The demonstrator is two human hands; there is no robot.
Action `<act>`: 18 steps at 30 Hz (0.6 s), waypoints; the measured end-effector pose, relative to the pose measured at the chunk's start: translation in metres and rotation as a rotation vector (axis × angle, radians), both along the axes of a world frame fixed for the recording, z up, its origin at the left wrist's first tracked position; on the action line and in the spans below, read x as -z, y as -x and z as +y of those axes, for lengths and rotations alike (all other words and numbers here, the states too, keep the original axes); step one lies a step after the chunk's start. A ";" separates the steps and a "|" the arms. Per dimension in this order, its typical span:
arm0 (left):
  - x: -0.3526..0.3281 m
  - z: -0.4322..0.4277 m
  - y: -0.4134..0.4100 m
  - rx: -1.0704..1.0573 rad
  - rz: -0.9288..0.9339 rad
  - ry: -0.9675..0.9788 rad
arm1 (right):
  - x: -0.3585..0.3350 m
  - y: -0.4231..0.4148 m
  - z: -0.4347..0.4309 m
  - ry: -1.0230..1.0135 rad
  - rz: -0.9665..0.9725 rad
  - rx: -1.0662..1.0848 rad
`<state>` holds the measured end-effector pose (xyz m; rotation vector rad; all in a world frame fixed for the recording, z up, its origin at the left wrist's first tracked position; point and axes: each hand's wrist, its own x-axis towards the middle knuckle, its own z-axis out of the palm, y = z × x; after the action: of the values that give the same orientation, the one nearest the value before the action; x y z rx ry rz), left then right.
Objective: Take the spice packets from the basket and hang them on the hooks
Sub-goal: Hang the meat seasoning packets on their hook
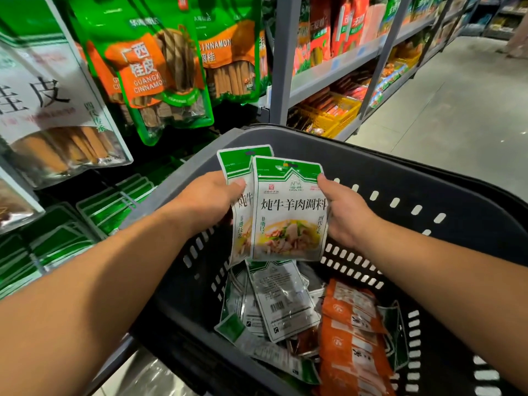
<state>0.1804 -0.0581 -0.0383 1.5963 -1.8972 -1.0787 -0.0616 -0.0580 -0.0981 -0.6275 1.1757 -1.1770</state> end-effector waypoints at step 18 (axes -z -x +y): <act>-0.008 0.004 0.001 0.010 -0.274 0.082 | 0.048 -0.055 -0.009 -0.060 0.284 -0.103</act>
<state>0.1793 -0.0544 -0.0299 1.7633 -2.0955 -0.8076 -0.0063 -0.0671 -0.1462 -0.8183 1.3944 -0.9837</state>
